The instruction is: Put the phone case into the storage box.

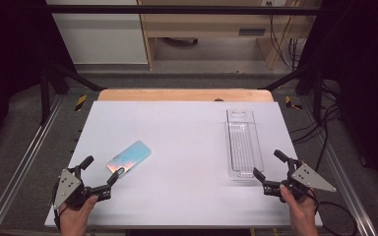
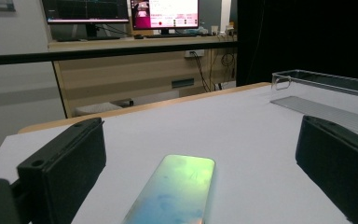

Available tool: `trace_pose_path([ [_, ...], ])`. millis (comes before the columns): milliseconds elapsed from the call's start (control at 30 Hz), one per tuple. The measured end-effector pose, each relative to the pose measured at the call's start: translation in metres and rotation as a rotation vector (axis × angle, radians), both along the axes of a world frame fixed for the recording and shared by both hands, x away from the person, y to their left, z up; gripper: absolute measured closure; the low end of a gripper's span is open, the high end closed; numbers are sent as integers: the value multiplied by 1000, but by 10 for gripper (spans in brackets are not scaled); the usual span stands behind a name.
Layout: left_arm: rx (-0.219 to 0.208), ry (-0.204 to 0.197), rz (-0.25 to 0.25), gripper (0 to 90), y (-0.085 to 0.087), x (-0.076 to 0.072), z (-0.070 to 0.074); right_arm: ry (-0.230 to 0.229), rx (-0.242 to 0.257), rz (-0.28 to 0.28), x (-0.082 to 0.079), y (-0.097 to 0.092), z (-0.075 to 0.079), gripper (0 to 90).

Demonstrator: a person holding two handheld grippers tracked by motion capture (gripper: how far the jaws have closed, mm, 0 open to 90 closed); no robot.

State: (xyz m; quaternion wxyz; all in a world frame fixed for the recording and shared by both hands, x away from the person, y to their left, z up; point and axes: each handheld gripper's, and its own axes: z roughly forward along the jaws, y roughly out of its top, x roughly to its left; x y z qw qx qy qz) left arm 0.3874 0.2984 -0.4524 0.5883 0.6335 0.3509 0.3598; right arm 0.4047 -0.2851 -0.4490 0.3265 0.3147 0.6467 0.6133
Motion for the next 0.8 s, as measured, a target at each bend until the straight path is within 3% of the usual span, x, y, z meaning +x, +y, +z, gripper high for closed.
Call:
trace_pose_path([
  [333,50,36,-3,30,-4,6,7,-28,-21,-23,-2,2,2,43],
  [567,143,93,-15,45,-7,22,18,-31,-46,-22,-3,6,3,44],
  [800,220,159,-45,67,-11,37,19,-32,-63,-14,-3,10,2,44],
])
